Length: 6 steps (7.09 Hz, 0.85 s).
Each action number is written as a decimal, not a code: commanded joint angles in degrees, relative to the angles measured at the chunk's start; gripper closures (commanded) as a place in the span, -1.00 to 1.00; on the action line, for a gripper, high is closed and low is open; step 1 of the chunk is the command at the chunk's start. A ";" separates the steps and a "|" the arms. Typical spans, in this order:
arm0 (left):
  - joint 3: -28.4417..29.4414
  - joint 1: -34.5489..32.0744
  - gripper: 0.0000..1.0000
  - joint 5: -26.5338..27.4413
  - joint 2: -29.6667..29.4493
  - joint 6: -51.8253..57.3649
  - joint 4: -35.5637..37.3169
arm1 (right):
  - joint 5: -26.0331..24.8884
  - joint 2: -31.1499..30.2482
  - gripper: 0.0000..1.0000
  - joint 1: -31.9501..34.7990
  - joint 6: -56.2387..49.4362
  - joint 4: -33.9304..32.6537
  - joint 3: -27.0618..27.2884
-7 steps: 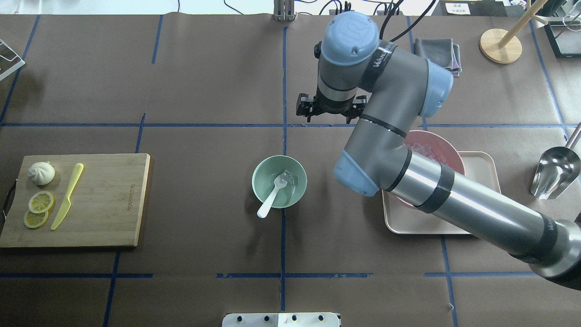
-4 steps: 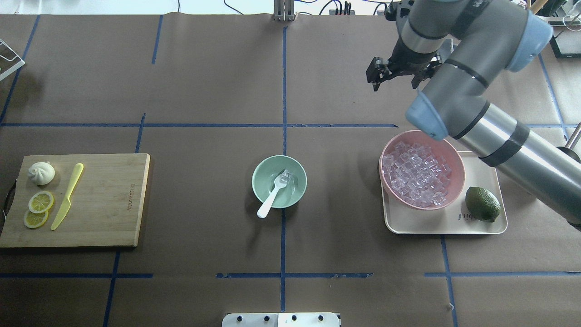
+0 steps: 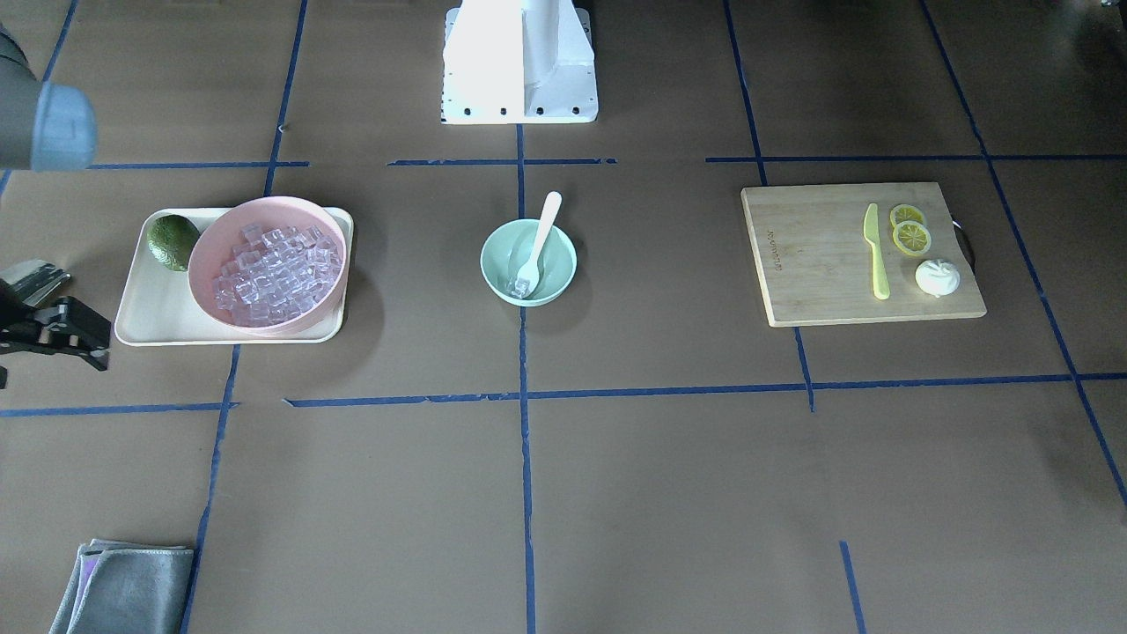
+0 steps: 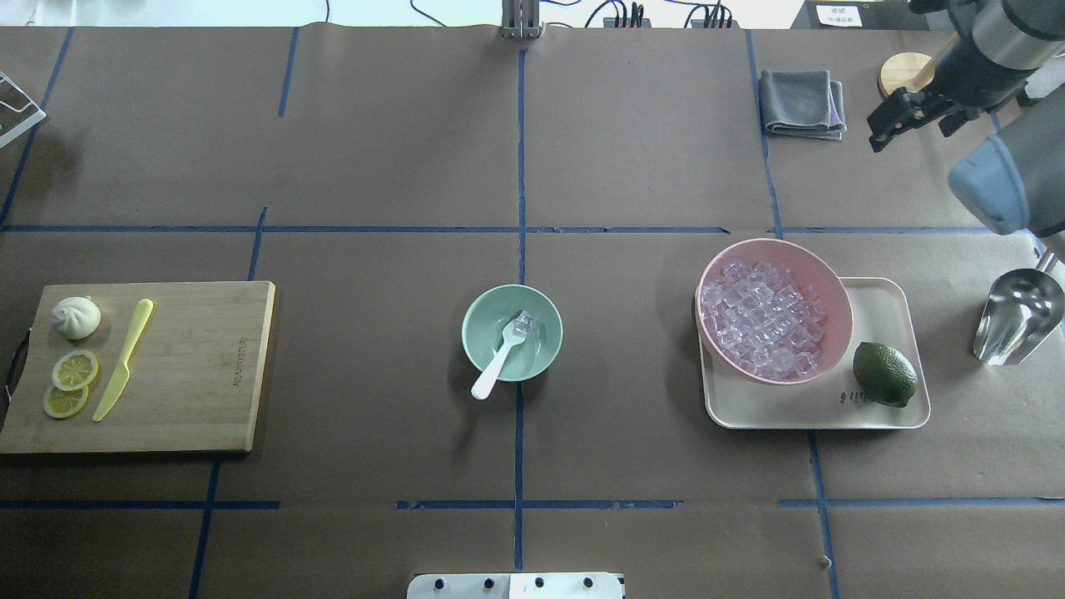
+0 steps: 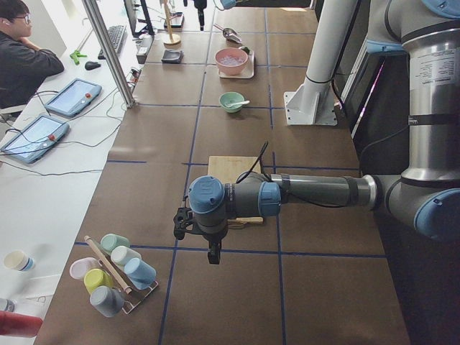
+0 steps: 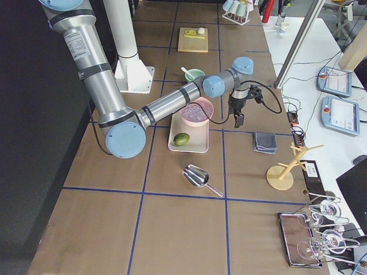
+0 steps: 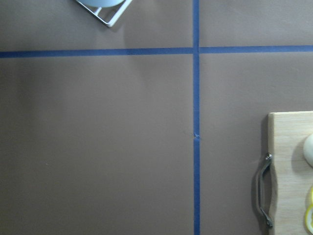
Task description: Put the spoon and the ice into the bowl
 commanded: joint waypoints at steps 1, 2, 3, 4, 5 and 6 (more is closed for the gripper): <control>0.66 -0.01 -1.00 -0.29 -0.31 -0.26 0.01 | 2.26 -11.44 -0.99 8.69 -17.03 0.41 1.78; 0.49 -0.01 -1.00 -0.38 -0.31 -0.26 0.01 | 2.36 -16.37 -0.99 13.26 -24.66 0.16 1.34; 0.14 -0.01 -1.00 -0.47 -0.31 -0.18 0.01 | 2.45 -22.24 -0.99 16.09 -24.91 0.59 1.17; 0.22 -0.01 -1.00 -0.12 -0.05 -0.09 0.19 | 2.54 -26.05 -0.99 18.38 -24.92 0.59 1.25; 0.49 -0.01 -1.00 -0.20 0.04 0.17 0.19 | 3.24 -28.17 -0.99 18.58 -24.74 0.68 2.12; -0.12 -0.10 -1.00 -0.38 0.21 0.26 0.27 | 4.55 -29.15 -1.00 19.19 -24.48 0.77 3.44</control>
